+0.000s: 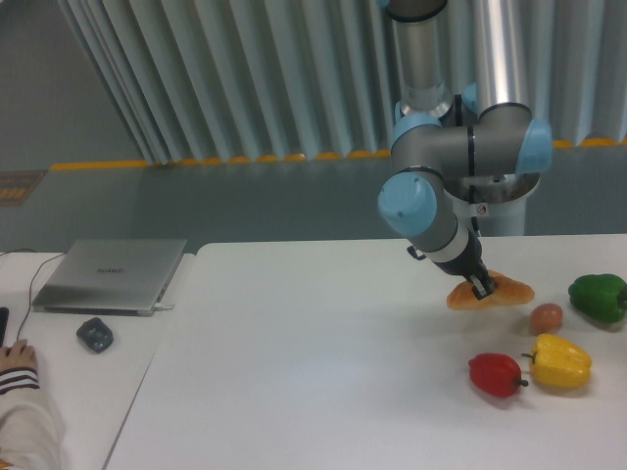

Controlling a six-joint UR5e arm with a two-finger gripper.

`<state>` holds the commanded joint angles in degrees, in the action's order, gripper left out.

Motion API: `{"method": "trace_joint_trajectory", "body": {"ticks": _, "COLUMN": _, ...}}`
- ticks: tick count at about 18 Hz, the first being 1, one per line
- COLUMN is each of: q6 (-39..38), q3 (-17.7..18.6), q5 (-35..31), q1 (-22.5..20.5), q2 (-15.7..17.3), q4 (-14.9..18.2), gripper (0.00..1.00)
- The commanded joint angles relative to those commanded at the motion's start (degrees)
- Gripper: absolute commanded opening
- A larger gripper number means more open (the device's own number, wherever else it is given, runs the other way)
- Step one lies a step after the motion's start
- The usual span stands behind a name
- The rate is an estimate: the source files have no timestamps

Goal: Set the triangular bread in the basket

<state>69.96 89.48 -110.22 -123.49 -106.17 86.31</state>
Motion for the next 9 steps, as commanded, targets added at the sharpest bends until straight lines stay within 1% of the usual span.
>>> {"method": "trace_joint_trajectory", "body": {"ticks": 2, "q6": 0.0, "q3": -4.21, "q5": 0.09, "q1": -1.05, "q2": -0.17, "q4": -0.88, "gripper": 0.02}}
{"method": "trace_joint_trajectory", "body": {"ticks": 3, "q6": 1.05, "q3": -5.19, "q5": 0.44, "q1": -1.84, "q2": -0.26, "q4": -2.27, "gripper": 0.02}}
{"method": "trace_joint_trajectory", "body": {"ticks": 4, "q6": 2.71, "q3": -5.37, "q5": 1.83, "q1": -2.8, "q2": -0.35, "q4": -4.9, "gripper": 0.02}}
{"method": "trace_joint_trajectory", "body": {"ticks": 6, "q6": 3.95, "q3": -5.37, "q5": 4.12, "q1": -5.61, "q2": -0.53, "q4": -8.42, "gripper": 0.02}}
{"method": "trace_joint_trajectory", "body": {"ticks": 8, "q6": 5.71, "q3": -5.55, "q5": 6.32, "q1": -8.86, "q2": -0.79, "q4": -13.69, "gripper": 0.02}}
{"method": "trace_joint_trajectory", "body": {"ticks": 9, "q6": 6.24, "q3": -5.55, "q5": 7.37, "q1": -10.53, "q2": -0.79, "q4": -14.76, "gripper": 0.02}}
